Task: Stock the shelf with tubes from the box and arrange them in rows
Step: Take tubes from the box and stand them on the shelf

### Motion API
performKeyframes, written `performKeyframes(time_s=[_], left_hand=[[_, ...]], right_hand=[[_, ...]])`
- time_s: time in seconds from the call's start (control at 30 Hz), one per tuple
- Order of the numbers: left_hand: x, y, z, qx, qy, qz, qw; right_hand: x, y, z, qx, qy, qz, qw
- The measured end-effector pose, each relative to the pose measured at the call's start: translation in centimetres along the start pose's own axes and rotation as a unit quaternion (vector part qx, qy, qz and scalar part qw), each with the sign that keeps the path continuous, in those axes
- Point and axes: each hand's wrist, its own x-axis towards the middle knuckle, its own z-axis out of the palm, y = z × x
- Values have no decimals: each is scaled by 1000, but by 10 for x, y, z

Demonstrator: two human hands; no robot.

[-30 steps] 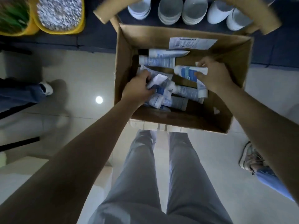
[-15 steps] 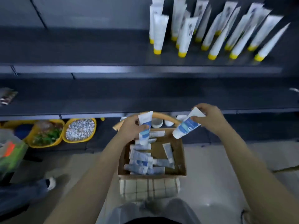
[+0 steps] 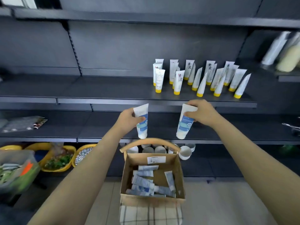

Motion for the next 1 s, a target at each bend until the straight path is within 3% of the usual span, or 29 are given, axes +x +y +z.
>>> performKeyframes(time_s=[0.2, 0.57, 0.83, 1.0], left_hand=[[1, 4, -49, -30, 5, 16, 999], [66, -29, -198, -13, -111, 37, 993], [115, -44, -272, 83, -116, 114, 983], [140, -42, -288, 27, -86, 143, 986]], right_hand=[[21, -45, 22, -33, -9, -13, 999], [131, -147, 106, -51, -113, -55, 991], [189, -203, 151, -26, -30, -31, 999], [218, -210, 158, -64, 42, -14, 997]])
